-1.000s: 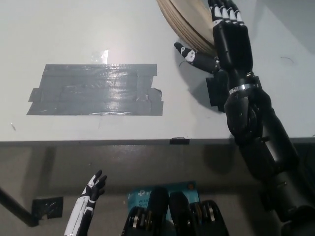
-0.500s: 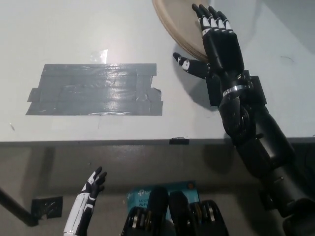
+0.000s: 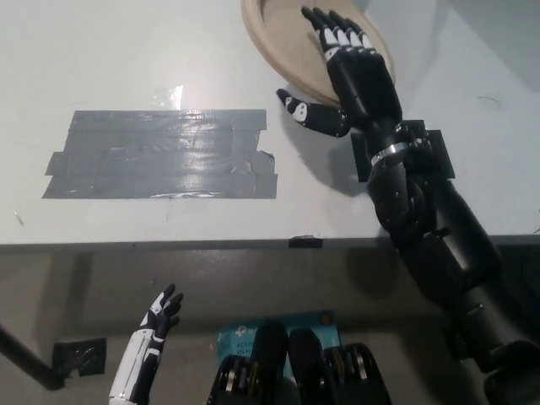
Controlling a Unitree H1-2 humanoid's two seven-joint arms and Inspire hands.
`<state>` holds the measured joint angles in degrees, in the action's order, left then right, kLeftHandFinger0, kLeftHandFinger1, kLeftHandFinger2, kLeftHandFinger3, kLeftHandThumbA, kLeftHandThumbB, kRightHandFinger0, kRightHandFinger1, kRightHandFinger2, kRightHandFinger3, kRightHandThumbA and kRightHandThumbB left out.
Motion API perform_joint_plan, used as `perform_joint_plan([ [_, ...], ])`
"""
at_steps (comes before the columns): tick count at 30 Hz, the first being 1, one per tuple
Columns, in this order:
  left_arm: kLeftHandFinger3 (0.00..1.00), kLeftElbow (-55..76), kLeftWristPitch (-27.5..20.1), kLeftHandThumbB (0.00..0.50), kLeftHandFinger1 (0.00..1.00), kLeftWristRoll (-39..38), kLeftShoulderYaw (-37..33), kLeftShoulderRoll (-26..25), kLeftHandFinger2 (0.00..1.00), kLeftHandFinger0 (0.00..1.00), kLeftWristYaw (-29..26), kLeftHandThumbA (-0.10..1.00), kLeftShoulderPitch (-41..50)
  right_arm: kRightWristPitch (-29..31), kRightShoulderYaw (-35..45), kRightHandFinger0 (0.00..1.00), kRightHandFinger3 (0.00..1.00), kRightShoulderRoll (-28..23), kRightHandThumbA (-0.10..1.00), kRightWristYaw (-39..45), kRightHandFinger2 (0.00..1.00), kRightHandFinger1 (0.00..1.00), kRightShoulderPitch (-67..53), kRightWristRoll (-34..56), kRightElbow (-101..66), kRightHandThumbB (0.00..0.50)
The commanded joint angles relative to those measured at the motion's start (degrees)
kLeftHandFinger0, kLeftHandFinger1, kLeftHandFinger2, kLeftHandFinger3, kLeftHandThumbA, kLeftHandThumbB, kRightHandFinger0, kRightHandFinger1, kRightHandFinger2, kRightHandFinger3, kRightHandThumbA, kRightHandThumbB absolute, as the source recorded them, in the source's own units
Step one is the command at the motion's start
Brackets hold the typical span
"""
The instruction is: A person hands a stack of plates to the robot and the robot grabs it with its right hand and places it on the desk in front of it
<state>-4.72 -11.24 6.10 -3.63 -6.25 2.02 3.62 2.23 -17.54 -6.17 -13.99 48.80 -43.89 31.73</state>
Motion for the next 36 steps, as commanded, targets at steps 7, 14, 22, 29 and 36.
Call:
perform_joint_plan([
  [7, 1.00, 1.9, -0.7, 0.192, 1.00, -1.0, -0.1, -0.9, 1.00, 1.00, 1.3, 1.00, 0.2, 0.5, -3.0, 0.00, 0.41, -0.3, -0.10, -23.8, 0.62, 0.06, 8.5, -6.2, 19.8, 0.235],
  [14, 1.00, 2.1, 0.0, 0.197, 1.00, -0.5, -0.1, -1.0, 1.00, 1.00, 1.3, 1.00, -0.1, 2.3, -3.3, 0.00, 0.80, -1.4, -0.10, -24.7, 0.77, 0.26, 8.5, -4.7, 20.8, 0.146],
  [22, 1.00, 2.0, 0.5, 0.204, 1.00, -0.6, -0.2, -0.9, 1.00, 1.00, 1.3, 1.00, -0.1, 4.2, -4.0, 0.00, 0.76, -4.2, -0.10, -31.1, 0.87, 0.33, 6.7, -7.6, 10.5, 0.128],
  [29, 1.00, 2.2, 0.6, 0.203, 1.00, -0.7, -0.1, -1.2, 1.00, 1.00, 1.4, 1.00, -0.4, 4.5, -3.1, 0.00, 0.70, -8.9, -0.10, -29.8, 0.81, 0.30, 5.4, -9.5, -3.8, 0.195],
  [36, 1.00, 2.2, 0.8, 0.204, 1.00, -1.1, 0.2, -1.4, 1.00, 1.00, 1.5, 1.00, -0.5, 4.6, -1.7, 0.00, 0.76, -15.3, -0.10, -26.0, 0.75, 0.27, 4.6, -11.4, -15.3, 0.222],
])
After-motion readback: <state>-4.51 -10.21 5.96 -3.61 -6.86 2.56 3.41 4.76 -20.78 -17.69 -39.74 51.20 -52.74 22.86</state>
